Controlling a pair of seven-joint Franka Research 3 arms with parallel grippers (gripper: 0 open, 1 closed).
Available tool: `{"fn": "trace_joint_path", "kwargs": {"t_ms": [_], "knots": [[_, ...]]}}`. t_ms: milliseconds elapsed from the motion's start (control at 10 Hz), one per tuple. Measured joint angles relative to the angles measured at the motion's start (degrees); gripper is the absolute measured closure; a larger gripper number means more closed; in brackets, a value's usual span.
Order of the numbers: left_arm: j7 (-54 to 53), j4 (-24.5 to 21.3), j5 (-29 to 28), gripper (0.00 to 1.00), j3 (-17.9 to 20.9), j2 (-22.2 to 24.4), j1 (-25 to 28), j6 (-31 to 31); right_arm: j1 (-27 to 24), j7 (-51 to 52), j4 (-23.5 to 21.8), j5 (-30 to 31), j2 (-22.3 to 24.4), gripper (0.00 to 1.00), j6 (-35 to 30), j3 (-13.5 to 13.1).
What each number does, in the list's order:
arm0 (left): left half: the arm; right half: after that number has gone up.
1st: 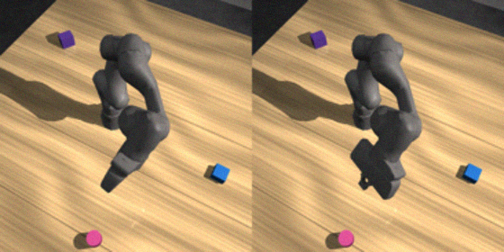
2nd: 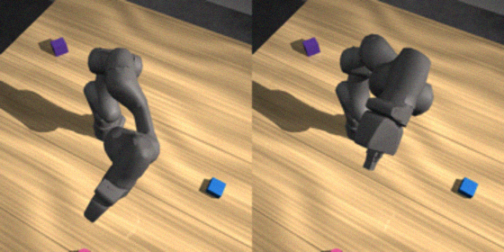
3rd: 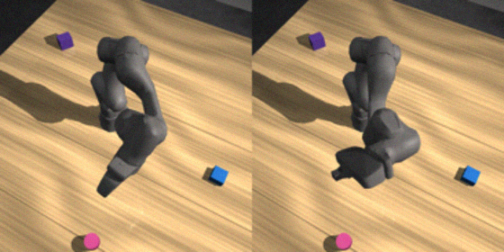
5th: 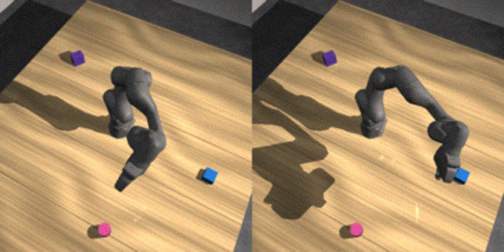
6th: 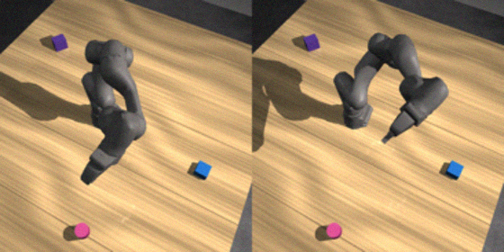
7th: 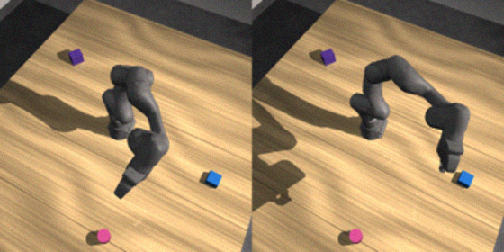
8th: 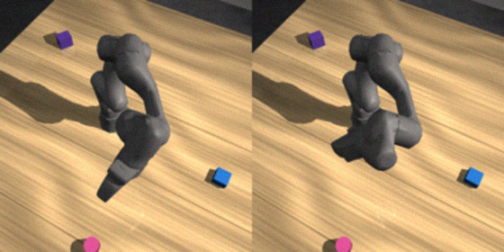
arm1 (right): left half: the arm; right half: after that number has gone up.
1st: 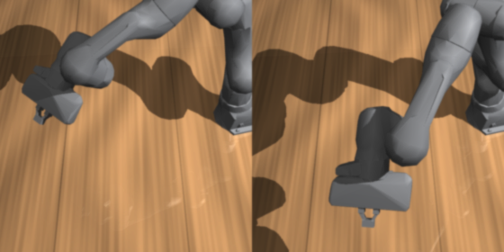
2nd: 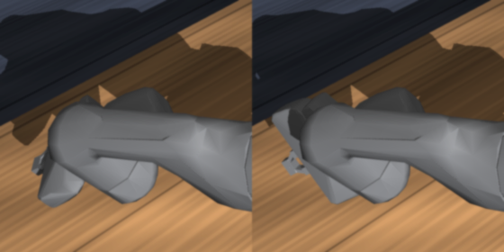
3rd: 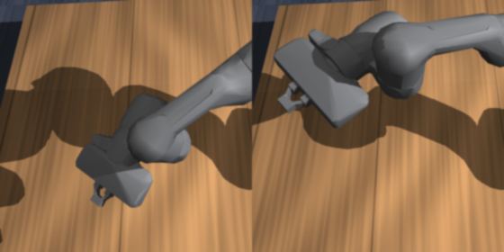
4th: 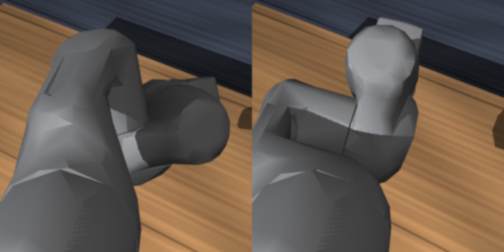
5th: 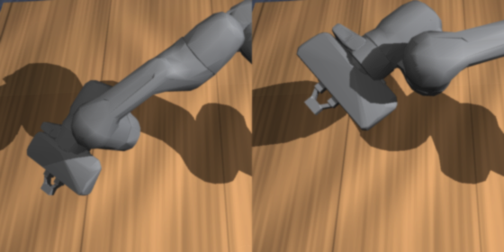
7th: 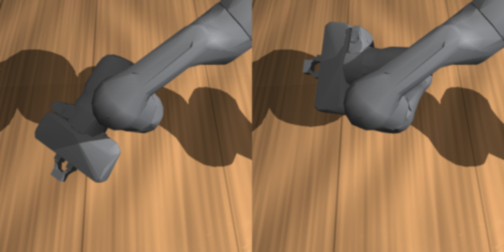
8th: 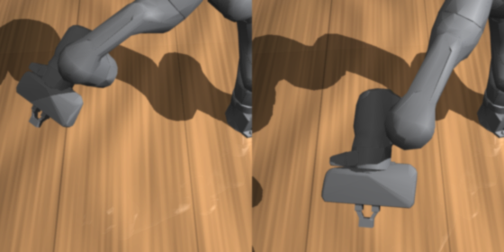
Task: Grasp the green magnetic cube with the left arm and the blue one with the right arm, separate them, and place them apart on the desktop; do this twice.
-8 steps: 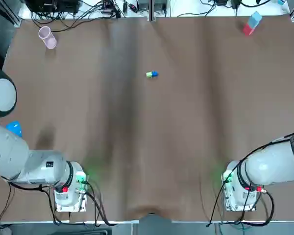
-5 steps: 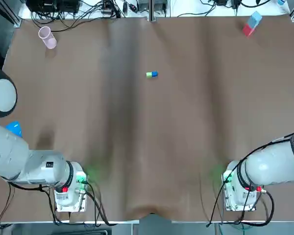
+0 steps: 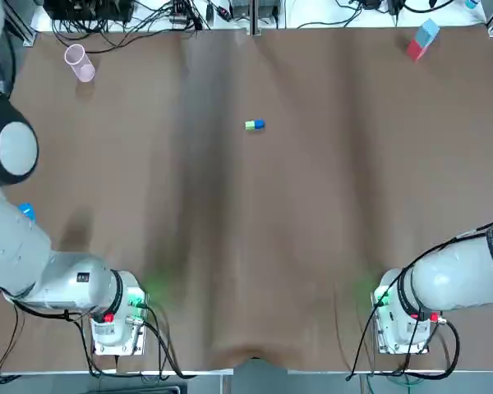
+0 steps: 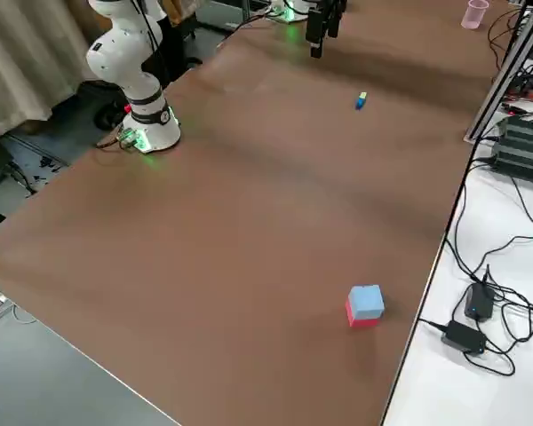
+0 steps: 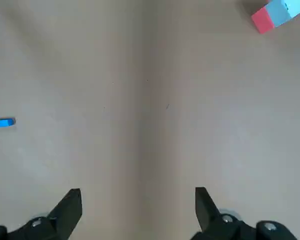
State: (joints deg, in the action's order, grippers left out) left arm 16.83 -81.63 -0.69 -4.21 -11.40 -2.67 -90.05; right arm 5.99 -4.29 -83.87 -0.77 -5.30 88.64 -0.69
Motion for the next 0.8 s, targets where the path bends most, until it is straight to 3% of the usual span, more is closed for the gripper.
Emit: {"fn": "trace_joint_path", "kwargs": {"t_ms": [400, 800], "knots": [[31.7, -0.5, 0.1, 0.00, -0.2, -12.8, -10.2, -5.1, 0.0, 0.0, 0.0, 0.0, -0.1, 0.00, 0.0, -0.1], [61.7, -0.6, 1.7, 0.00, -0.5, -19.1, -15.8, -14.3, 2.4, -1.1, -0.1, 0.0, -1.1, 0.01, 0.0, 0.3]]}}
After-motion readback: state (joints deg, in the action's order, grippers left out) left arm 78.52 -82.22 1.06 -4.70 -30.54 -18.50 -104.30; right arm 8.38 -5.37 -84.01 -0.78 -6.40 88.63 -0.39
